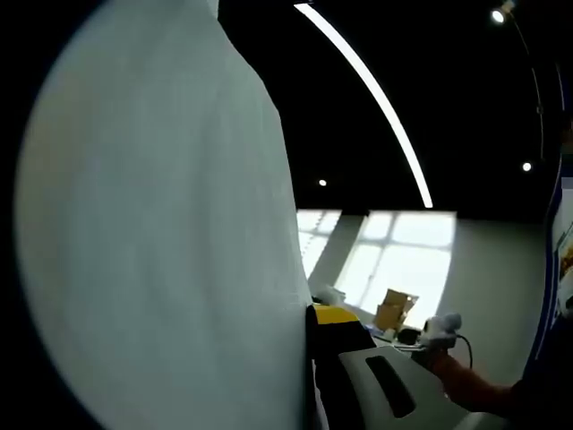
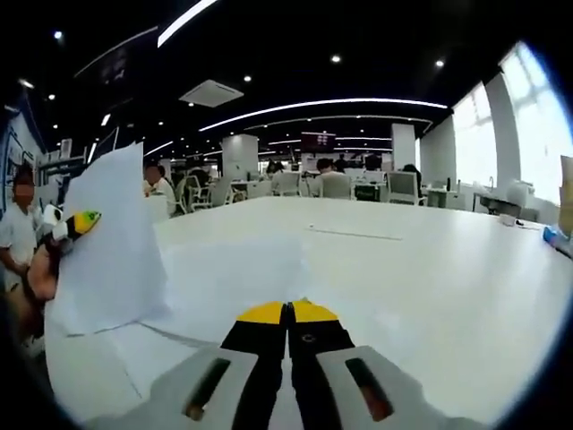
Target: Organize the stack of printing papers by aligning and flattening the scattered papers on the table
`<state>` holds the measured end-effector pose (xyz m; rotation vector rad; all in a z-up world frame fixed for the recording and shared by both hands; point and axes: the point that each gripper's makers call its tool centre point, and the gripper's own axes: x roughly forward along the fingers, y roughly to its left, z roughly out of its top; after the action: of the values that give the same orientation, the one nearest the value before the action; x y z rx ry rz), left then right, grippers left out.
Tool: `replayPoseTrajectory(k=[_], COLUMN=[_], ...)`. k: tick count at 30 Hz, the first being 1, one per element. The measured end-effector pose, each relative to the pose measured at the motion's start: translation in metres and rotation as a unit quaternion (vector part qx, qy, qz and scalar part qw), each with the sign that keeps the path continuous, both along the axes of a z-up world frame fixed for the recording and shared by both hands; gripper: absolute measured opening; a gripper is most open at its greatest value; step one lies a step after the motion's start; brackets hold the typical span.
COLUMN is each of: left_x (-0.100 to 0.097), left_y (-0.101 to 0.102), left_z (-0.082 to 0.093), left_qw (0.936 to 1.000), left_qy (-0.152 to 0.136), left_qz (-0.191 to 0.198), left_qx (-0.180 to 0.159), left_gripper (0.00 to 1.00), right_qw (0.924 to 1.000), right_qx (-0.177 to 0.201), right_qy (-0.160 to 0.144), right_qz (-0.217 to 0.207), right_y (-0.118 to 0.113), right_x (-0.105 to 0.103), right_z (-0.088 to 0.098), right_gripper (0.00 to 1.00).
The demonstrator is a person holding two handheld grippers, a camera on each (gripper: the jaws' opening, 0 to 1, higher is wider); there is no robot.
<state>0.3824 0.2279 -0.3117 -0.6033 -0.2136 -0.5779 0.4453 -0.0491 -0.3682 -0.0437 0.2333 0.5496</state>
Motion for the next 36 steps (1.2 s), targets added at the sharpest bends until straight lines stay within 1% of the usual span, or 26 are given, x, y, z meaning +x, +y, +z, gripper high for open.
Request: replayPoseTrajectory(k=[8,11,14,18,26,32,36], left_x=[0.0,0.0,0.0,-0.001,-0.001,-0.002,-0.002], left_y=[-0.001,0.0,0.0,-0.001,-0.001,-0.001,-0.001], left_z=[0.0,0.0,0.0,0.0,0.0,0.0,0.0], left_qw=[1.0,1.0,1.0,1.0,1.0,1.0,1.0], left_qy=[0.0,0.0,0.0,0.0,0.0,-0.001,-0.001], left_qz=[-0.001,-0.001,-0.001,-0.001,-0.001,-0.002,-0.002], left_qx=[0.001,0.001,0.001,0.001,0.0,0.0,0.0], left_gripper=[0.06,0.06,0.06,0.06,0.07,0.07,0.07], right_qw=[0.9999,0.9998,0.9996,0.9992,0.9974,0.9961,0.9958], right_qx=[0.006,0.009,0.012,0.016,0.019,0.021,0.022], right_qy=[-0.014,-0.02,-0.026,-0.037,-0.069,-0.085,-0.089], right_qz=[0.0,0.0,0.0,0.002,0.001,-0.002,-0.002], right_y=[-0.002,-0.003,-0.004,-0.004,-0.006,-0.008,-0.009], right_x=[-0.004,-0.001,-0.003,-0.006,-0.011,-0.013,-0.013], right_z=[0.015,0.021,0.027,0.038,0.065,0.074,0.076], right_gripper=[0.0,0.0,0.0,0.0,0.0,0.0,0.0])
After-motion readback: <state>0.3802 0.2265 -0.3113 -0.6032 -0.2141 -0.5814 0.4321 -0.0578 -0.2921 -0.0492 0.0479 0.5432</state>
